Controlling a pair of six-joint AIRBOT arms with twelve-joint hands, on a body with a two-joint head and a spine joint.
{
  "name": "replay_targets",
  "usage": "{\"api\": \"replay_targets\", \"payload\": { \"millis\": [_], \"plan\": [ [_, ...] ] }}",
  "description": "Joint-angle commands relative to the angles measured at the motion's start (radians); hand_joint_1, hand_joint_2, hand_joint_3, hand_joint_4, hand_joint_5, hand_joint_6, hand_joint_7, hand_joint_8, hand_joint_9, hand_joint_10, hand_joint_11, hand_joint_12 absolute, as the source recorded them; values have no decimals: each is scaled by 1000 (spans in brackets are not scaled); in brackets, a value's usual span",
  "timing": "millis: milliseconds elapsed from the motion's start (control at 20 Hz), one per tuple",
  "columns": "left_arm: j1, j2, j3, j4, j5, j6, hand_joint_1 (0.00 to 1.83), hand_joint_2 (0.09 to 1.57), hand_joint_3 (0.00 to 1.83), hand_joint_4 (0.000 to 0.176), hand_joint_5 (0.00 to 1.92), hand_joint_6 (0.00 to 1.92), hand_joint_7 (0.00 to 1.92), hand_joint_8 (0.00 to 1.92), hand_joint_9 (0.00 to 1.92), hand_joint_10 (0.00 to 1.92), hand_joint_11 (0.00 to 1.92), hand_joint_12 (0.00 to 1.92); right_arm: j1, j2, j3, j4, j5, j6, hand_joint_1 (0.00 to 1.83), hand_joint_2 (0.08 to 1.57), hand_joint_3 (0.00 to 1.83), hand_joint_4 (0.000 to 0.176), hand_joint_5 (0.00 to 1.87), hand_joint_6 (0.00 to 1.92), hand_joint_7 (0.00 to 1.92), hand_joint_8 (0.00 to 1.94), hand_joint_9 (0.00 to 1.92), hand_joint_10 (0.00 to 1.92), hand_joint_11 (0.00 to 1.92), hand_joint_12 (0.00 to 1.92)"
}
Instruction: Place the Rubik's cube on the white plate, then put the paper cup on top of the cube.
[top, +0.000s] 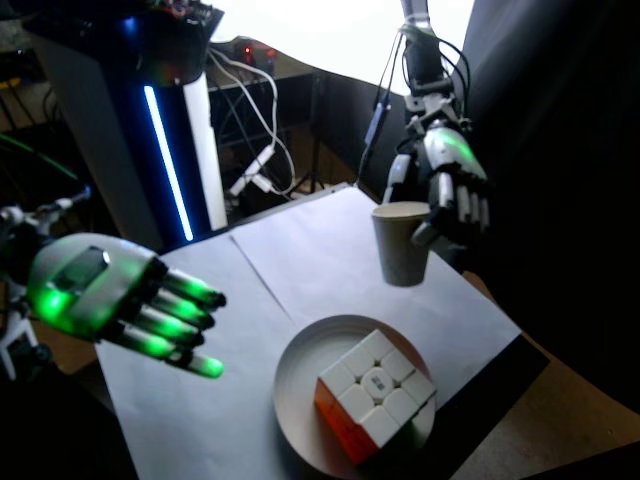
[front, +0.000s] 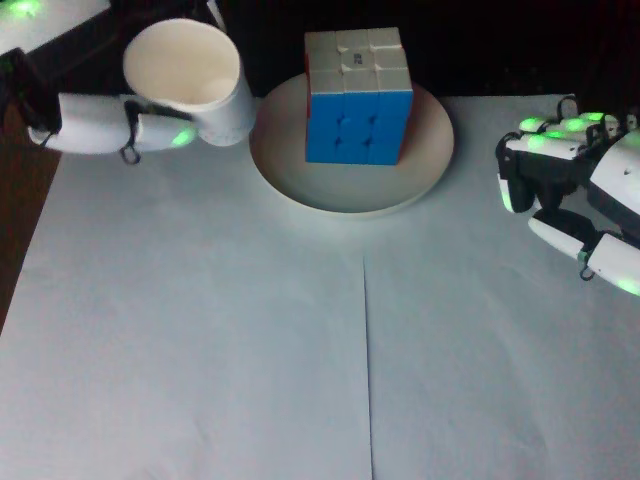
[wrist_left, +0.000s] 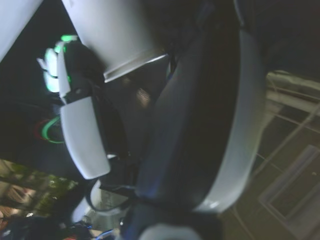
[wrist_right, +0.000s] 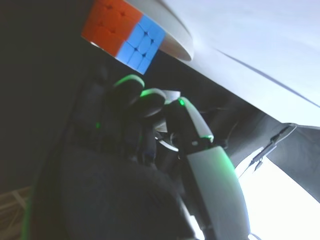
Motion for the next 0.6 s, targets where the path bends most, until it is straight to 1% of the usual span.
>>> {"api": "replay_targets", "payload": {
  "millis": [0,50,100,150,200,250,300,350,400,450,500,550],
  "plan": [
    [-29,-9,10,-27,-105,-9,989,1184,0,102,249,1471,318,1575,348,1738,393,1921,6,-3,4,-1,125,-2,979,1442,4,0,375,1770,513,1833,429,1825,444,1921],
    [-46,-19,22,-21,-97,-18,1018,1186,0,81,248,1463,304,1574,336,1755,404,1921,4,-4,4,0,125,-2,841,1428,0,0,449,1763,259,1620,398,1806,455,1921],
    [-72,-34,38,-4,-89,-40,1003,1177,0,39,304,1422,355,1575,411,1754,499,1921,3,-4,4,1,125,-2,961,1419,6,2,432,1751,477,1746,458,1839,533,1921],
    [-93,-48,52,8,-78,-58,1014,1239,0,0,281,1447,264,1659,336,1843,471,1921,2,-5,4,1,125,-2,994,1424,5,0,403,1756,539,1788,467,1863,547,1921],
    [-115,-62,67,22,-65,-74,1053,1211,0,53,280,1429,209,1664,262,1843,385,1921,2,-6,4,1,125,-2,980,1435,4,8,398,1776,511,1808,423,1846,504,1921],
    [-135,-78,84,39,-52,-93,1083,1219,0,15,254,1355,129,1554,140,1721,170,1921,2,-6,4,1,125,-2,959,1457,4,4,362,1812,486,1847,419,1861,511,1921],
    [-156,-95,100,53,-37,-105,1132,1208,0,8,264,1342,145,1496,167,1661,198,1921,1,-7,5,1,125,-2,982,1440,0,0,380,1787,521,1796,446,1844,508,1921],
    [-169,-107,110,62,-27,-112,1141,1207,0,2,268,1343,153,1493,179,1658,212,1921,1,-8,5,2,125,-2,987,1436,0,0,385,1782,527,1787,452,1841,503,1921],
    [-189,-126,128,76,-14,-131,1121,1175,0,1,259,1426,132,1513,219,1649,307,1828,1,-9,5,2,125,-2,998,1425,0,0,396,1776,553,1756,458,1847,507,1921],
    [-202,-140,141,87,-8,-145,1147,1189,0,7,256,1447,109,1510,217,1601,363,1731,1,-9,5,3,125,-2,972,1445,5,0,359,1829,521,1794,421,1841,502,1921],
    [-223,-162,161,103,4,-165,1177,1216,0,16,241,1478,80,1514,222,1581,432,1670,0,-10,5,3,125,-2,958,1455,4,10,360,1843,493,1812,401,1838,498,1921],
    [-233,-180,174,106,15,-168,1180,1234,0,30,232,1525,63,1528,238,1571,483,1644,0,-11,6,3,125,-2,959,1451,0,23,385,1832,478,1803,395,1809,478,1921]
  ]
}}
